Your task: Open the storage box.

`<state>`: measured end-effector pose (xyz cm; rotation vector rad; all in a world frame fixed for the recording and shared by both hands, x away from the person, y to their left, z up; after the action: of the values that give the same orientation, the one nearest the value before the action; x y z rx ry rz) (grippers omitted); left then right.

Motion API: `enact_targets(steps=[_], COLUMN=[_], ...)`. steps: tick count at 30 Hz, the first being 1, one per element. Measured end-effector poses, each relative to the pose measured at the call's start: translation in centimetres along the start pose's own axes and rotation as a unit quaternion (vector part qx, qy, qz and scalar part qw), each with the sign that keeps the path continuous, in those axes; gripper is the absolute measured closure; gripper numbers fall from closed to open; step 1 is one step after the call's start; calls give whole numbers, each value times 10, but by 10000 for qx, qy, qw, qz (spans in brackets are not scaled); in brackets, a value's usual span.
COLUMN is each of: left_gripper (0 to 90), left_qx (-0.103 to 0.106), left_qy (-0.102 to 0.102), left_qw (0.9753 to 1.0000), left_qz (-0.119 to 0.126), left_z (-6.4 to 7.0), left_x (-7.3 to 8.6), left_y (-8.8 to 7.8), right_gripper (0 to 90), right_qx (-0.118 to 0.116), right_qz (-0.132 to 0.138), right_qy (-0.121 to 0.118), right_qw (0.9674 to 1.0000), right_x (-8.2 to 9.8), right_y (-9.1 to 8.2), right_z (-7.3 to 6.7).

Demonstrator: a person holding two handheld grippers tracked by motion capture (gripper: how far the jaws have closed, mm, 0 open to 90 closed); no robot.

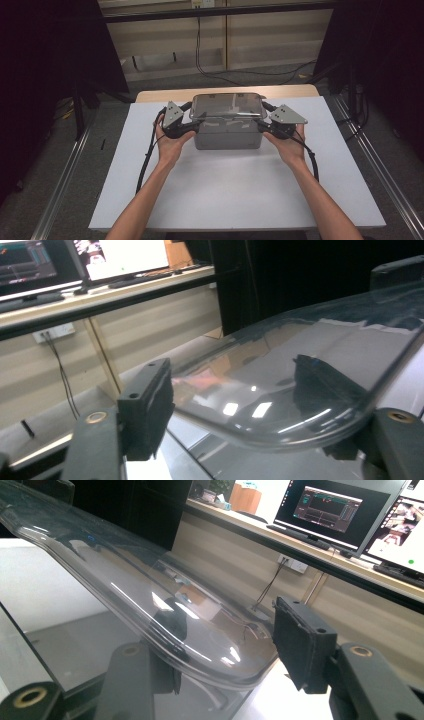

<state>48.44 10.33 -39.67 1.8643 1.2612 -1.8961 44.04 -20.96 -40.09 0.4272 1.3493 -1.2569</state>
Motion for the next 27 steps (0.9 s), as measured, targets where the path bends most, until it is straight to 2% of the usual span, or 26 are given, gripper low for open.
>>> enact_targets(steps=[5,9,11,14,20,22,24,27], left_gripper=[364,395,390,390,421,441,458,489], left_qx=[-22,72,105,118,14,24,3,8], left_qy=[-47,-71,-152,-89,-112,-149,-40,-13], left_qw=[10000,9999,9998,9999,9999,9999,10000,10000], left_qz=[80,30,39,9,-80,-39,-72,-3], left_z=[-3,-5,-5,-5,-9,-10,-11,-13], left_x=[-2,-2,-2,-2,1,0,-1,-3], left_y=[-2,-3,-3,-3,-1,-2,-3,-3], right_gripper=[461,479,483,490,492,493,494,497], right_qx=[-25,-67,-93,-122,-138,-152,-148,-194], right_qz=[44,45,56,64,70,96,113,99], right_qy=[53,43,71,113,110,129,144,134], right_qw=[10000,10000,9999,9998,9998,9998,9997,9997], right_x=[-7,-9,-9,-9,-8,-8,-8,-11], right_y=[0,0,1,3,4,5,6,6], right_z=[4,3,3,4,5,4,4,5])
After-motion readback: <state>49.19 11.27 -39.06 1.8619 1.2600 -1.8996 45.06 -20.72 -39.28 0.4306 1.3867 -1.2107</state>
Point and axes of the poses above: each handheld gripper's, and its own axes: y roughly forward along the jaws, x roughly out of its underside, z roughly to its right, the point moved 2 cm from there along y, roughly forward along the jaws, and after that the axes turned 15 degrees about -z, right-handed, at the moved point
